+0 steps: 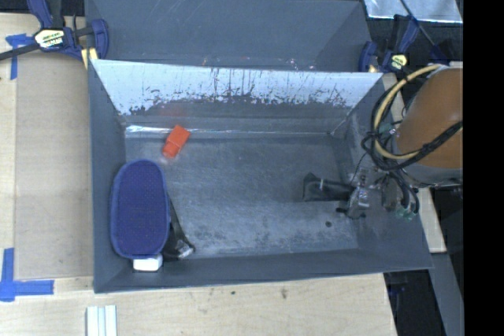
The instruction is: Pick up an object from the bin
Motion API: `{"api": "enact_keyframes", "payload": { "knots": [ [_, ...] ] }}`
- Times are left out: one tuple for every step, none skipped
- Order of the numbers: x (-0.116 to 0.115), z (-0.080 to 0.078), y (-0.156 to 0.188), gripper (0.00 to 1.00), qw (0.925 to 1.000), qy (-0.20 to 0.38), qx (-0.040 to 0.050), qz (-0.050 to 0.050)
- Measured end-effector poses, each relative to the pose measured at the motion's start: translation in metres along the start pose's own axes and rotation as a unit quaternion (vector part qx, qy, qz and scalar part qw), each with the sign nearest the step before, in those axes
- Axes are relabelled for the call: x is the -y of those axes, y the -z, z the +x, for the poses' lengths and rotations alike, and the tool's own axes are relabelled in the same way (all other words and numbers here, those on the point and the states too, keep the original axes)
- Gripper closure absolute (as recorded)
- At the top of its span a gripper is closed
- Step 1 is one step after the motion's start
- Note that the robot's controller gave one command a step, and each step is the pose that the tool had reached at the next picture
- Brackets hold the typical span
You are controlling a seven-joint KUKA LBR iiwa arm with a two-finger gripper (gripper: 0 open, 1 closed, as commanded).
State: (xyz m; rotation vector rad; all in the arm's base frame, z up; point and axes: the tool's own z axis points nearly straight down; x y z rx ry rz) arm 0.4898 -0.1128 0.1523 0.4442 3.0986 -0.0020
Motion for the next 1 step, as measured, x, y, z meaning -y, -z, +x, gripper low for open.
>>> {"api": "enact_keyframes", "payload": {
  "knots": [
    [0.0002, -0.0014, 0.0090, 1.00, 1.0000, 0.002, -0.0026, 0.000]
  ]
}}
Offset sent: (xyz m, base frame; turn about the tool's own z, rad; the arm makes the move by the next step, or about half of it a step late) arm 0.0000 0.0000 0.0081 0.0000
